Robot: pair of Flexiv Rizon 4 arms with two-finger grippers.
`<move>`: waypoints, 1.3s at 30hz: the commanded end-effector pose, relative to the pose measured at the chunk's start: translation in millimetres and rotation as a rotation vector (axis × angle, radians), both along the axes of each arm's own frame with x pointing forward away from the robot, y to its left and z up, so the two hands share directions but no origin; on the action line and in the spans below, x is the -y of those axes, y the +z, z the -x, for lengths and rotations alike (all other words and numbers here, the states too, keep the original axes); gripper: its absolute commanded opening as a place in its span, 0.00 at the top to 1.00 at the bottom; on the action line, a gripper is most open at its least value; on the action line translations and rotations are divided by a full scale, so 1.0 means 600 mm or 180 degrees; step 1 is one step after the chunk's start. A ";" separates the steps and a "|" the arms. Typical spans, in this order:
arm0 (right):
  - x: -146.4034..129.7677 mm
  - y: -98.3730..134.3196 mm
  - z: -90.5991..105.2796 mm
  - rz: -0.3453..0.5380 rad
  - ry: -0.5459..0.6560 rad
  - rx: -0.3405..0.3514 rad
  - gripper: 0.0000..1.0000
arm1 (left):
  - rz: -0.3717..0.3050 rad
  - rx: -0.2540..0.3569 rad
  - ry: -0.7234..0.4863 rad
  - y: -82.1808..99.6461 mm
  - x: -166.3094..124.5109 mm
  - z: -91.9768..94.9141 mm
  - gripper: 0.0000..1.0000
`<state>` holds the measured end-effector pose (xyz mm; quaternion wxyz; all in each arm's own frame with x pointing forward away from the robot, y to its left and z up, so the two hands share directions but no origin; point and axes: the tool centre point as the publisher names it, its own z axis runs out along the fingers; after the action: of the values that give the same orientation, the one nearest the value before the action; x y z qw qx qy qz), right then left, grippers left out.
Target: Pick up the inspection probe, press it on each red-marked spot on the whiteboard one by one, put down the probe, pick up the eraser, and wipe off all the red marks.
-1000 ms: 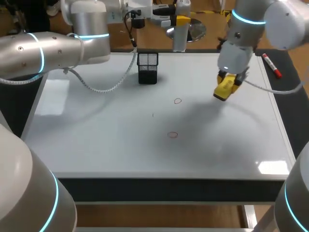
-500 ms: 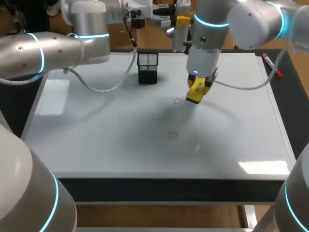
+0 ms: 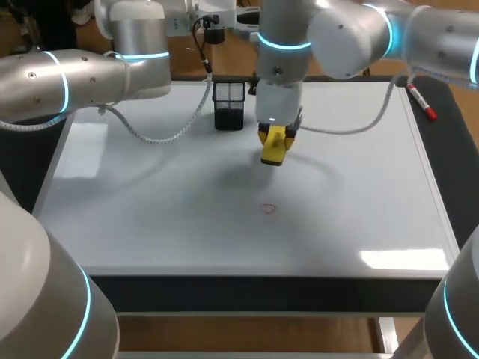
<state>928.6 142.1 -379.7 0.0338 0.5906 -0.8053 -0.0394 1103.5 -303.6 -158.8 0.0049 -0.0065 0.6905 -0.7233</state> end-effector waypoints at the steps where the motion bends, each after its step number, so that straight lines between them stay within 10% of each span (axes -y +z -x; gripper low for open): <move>1: -0.018 -0.010 0.000 0.0236 0.0079 -0.0060 1.00 | -0.0006 -0.0005 -0.0010 0.003 0.000 -0.002 1.00; 39: -0.029 -0.072 -0.014 -0.0122 0.0346 -0.0126 1.00 | -0.0006 -0.0005 -0.0010 0.003 0.000 -0.002 1.00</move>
<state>934.7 162.1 -421.4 0.0398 0.6327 -0.7707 -0.0639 1103.5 -303.6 -158.8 0.0048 -0.0065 0.6905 -0.7233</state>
